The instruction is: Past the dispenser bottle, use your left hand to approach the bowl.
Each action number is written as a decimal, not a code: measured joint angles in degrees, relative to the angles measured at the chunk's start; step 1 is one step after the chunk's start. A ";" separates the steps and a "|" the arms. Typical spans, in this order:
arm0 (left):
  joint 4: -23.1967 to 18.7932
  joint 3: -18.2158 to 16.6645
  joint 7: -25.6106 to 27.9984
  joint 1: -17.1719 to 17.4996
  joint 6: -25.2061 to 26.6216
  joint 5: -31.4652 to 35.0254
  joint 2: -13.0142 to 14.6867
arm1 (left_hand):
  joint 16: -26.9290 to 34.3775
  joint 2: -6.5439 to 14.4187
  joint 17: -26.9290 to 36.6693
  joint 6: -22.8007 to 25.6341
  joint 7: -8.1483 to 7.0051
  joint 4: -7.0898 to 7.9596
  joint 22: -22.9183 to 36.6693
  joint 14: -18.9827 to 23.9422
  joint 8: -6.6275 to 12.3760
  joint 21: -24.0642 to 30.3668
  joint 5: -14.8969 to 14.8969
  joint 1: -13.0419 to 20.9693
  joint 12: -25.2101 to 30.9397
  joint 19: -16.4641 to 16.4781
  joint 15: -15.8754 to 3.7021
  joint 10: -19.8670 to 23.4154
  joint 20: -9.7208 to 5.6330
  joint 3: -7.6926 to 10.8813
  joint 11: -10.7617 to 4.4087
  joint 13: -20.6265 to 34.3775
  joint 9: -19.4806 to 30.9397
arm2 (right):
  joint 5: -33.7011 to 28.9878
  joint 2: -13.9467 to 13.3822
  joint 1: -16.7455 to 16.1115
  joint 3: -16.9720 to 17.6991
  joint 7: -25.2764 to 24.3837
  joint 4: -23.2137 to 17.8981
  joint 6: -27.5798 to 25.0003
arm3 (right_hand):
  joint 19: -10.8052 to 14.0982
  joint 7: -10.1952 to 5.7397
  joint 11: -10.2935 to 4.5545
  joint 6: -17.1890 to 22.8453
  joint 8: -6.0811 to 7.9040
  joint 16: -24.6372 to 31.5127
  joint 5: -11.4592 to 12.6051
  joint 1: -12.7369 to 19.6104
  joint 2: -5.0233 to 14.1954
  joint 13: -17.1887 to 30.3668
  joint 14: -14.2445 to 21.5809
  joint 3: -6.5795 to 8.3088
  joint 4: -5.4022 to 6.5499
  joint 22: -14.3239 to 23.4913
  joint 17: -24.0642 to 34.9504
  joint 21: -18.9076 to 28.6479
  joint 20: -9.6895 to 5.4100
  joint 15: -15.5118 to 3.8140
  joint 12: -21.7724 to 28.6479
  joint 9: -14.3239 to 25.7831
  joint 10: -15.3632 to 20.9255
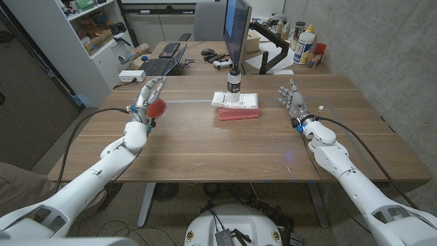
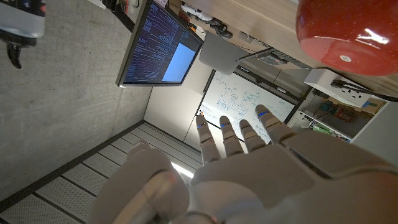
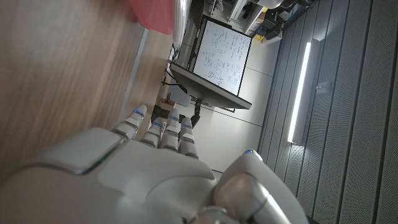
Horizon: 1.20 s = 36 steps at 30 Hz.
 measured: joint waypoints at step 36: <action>-0.42 5.69 4.24 -4.15 18.77 8.67 0.75 | 0.25 0.46 -0.01 0.70 0.10 -0.47 -0.02 0.21 0.00 0.00 0.00 1.05 0.00 0.40 0.20 0.31 -0.04 0.15 -0.29 -0.01 0.00 | 0.44 -0.39 -0.15 0.92 0.69 0.66 0.37 | 0.73 0.21 0.00 0.21 0.00 0.00 0.00 0.30 0.30 0.00 0.00 -0.16 -0.17 0.00 0.00 -0.60 0.10 0.00 -0.22 0.00 0.00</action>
